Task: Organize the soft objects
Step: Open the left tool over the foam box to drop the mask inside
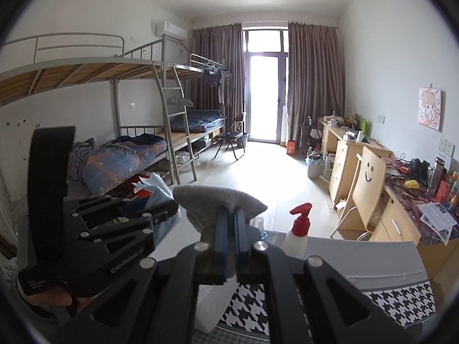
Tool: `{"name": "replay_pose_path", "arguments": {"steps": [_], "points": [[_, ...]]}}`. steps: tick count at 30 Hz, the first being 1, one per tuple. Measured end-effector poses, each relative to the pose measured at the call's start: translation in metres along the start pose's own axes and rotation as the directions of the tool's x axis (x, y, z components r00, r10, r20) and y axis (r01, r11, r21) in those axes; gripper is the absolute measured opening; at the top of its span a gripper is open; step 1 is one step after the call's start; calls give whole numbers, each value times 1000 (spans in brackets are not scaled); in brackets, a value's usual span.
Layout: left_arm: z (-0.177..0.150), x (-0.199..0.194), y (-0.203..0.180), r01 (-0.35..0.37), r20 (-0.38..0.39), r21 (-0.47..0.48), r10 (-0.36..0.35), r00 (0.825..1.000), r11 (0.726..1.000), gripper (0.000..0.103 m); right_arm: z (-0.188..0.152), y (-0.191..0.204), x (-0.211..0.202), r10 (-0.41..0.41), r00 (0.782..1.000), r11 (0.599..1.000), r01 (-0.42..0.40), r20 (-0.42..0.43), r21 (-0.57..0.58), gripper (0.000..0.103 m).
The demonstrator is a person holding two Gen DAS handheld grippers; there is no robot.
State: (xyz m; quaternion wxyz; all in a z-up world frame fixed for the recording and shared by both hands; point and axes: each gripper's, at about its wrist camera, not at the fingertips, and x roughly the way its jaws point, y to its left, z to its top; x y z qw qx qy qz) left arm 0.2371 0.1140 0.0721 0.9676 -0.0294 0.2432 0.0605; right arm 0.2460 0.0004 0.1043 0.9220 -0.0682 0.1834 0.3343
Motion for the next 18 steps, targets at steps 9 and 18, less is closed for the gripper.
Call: {"name": "replay_pose_path", "arguments": {"steps": [9, 18], "points": [[-3, -7, 15, -51, 22, -36, 52, 998, 998, 90, 0, 1, 4, -3, 1000, 1000, 3, -7, 4, 6], [-5, -26, 32, -101, 56, -72, 105, 993, 992, 102, 3, 9, 13, 12, 1000, 1000, -12, -18, -4, 6]]}}
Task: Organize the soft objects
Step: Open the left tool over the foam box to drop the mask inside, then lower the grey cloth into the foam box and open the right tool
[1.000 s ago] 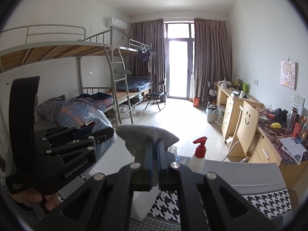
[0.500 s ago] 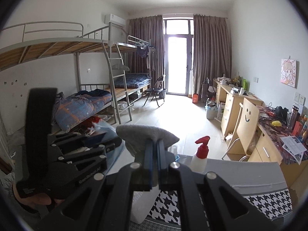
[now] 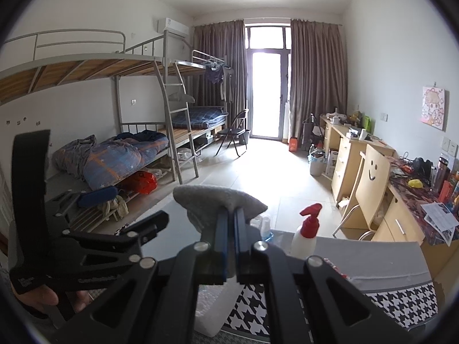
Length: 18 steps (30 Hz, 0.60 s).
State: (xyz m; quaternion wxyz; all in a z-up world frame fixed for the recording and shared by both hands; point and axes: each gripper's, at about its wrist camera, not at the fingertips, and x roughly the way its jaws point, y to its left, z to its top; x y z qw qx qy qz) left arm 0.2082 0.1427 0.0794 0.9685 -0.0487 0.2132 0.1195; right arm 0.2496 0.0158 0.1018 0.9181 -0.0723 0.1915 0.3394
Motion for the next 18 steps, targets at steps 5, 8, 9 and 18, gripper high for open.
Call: {"name": "replay_pose_path", "arguments": {"steps": [5, 8, 9, 18], "points": [[1, -6, 7, -22, 14, -15, 22, 1000, 1000, 102, 1, 6, 7, 11, 1000, 1000, -11, -10, -9, 6], [-1, -10, 12, -29, 25, -21, 30, 999, 999, 102, 2, 8, 14, 24, 999, 1000, -24, -26, -5, 6], [-2, -11, 13, -35, 26, -24, 35, 999, 999, 102, 2, 9, 17, 26, 999, 1000, -26, -32, -4, 6], [-11, -13, 28, -73, 20, -40, 74, 997, 997, 102, 6, 18, 33, 55, 996, 998, -56, -66, -16, 6]]}}
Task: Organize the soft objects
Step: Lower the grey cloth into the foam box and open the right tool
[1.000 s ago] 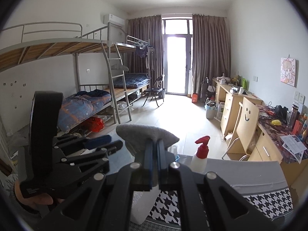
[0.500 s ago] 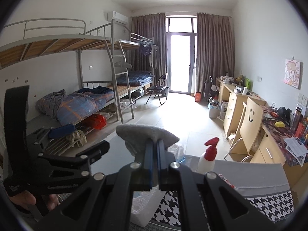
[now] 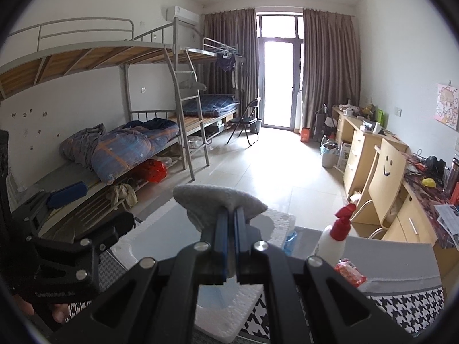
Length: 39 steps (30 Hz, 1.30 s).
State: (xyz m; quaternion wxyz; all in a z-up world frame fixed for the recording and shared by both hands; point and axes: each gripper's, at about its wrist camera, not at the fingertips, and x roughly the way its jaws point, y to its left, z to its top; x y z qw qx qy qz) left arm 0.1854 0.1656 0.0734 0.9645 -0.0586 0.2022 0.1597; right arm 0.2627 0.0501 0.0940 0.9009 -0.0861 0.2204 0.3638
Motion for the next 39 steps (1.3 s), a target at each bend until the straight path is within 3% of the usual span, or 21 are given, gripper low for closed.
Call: {"name": "replay_pose_path", "arguments": {"steps": [16, 19, 21, 23, 39], "points": [[-9, -12, 13, -23, 17, -3, 23, 1000, 1000, 102, -3, 4, 24, 41, 996, 999, -41, -78, -1, 7], [-11, -14, 15, -13, 18, -12, 13, 1000, 1000, 102, -5, 5, 27, 42, 994, 999, -42, -97, 4, 30], [-13, -15, 16, -13, 15, -18, 13, 1000, 1000, 102, -6, 4, 26, 49, 994, 999, -48, -96, 13, 66], [-16, -16, 16, -7, 13, -21, 8, 1000, 1000, 102, -6, 3, 22, 59, 995, 998, -58, -75, 20, 74], [-29, -38, 11, 27, 25, -30, -26, 999, 999, 102, -14, -3, -2, 73, 996, 997, -72, -42, 30, 75]]}}
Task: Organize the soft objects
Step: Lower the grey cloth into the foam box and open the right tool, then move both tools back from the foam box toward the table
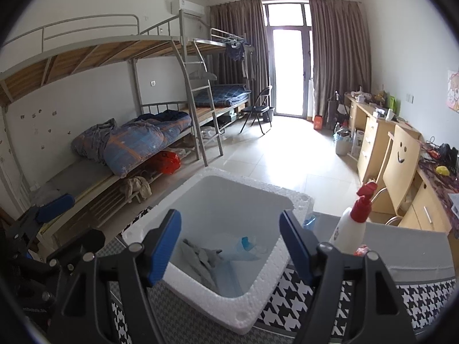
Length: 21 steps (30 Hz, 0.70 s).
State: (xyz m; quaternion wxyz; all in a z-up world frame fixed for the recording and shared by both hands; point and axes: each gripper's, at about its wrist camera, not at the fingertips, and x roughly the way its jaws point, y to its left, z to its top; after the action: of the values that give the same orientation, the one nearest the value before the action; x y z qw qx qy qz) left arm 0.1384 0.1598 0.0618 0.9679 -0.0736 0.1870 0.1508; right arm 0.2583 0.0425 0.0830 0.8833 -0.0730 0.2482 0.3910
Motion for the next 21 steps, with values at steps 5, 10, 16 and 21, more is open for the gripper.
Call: {"name": "replay_pose_path", "arguments": {"steps": [5, 10, 16, 21], "points": [[-2, -9, -7, 16, 7, 16, -16, 1000, 1000, 102, -4, 0, -9, 2, 1000, 1000, -2, 10, 0, 75], [-5, -15, -14, 42, 8, 23, -42, 999, 999, 102, -6, -2, -21, -8, 999, 1000, 7, 37, 12, 75], [-7, -27, -24, 52, 24, 43, -53, 998, 998, 102, -10, 4, -40, -37, 997, 999, 38, 70, -10, 75], [-9, -35, -28, 58, 34, 53, -60, 998, 997, 102, -17, 5, -52, -48, 995, 999, 49, 90, -6, 76]]}}
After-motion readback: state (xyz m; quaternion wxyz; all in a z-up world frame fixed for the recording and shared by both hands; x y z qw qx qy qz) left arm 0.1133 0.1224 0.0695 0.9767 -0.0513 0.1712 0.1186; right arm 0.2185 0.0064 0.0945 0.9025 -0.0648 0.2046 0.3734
